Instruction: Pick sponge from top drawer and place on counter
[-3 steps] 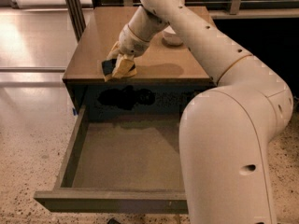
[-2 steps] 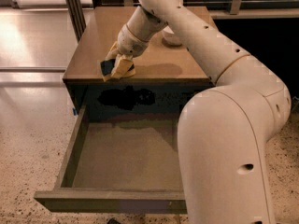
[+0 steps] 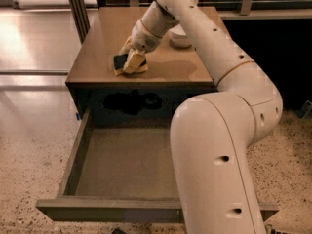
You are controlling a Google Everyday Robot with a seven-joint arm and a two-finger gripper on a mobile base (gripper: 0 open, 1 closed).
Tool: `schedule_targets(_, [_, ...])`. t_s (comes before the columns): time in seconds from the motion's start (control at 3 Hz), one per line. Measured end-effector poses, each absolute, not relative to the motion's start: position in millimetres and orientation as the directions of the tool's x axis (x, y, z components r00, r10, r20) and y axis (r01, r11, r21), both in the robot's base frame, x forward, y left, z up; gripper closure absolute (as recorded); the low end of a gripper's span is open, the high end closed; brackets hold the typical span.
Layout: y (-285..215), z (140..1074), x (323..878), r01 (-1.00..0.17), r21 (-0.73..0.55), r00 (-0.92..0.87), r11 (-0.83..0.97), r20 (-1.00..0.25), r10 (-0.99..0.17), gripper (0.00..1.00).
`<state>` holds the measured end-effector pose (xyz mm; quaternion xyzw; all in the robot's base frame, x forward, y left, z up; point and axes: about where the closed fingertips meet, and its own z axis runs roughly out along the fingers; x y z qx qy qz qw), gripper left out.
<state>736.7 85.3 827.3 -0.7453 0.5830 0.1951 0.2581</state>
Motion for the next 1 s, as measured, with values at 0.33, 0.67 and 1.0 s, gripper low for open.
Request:
schedule_targets(0.33, [78.4,817.3,737.8,-0.981,-0.106,0.194,-0.163,-0.611,-0.768,1.00])
schedule_targets(0.67, [78.4,817.3,737.8,-0.981,-0.106,0.194,-0.163,-0.611,-0.768,0.81])
schedule_targets(1.0, [78.4,817.3,737.8,-0.981,-0.106,0.194,-0.163,-0.611,-0.768,0.58])
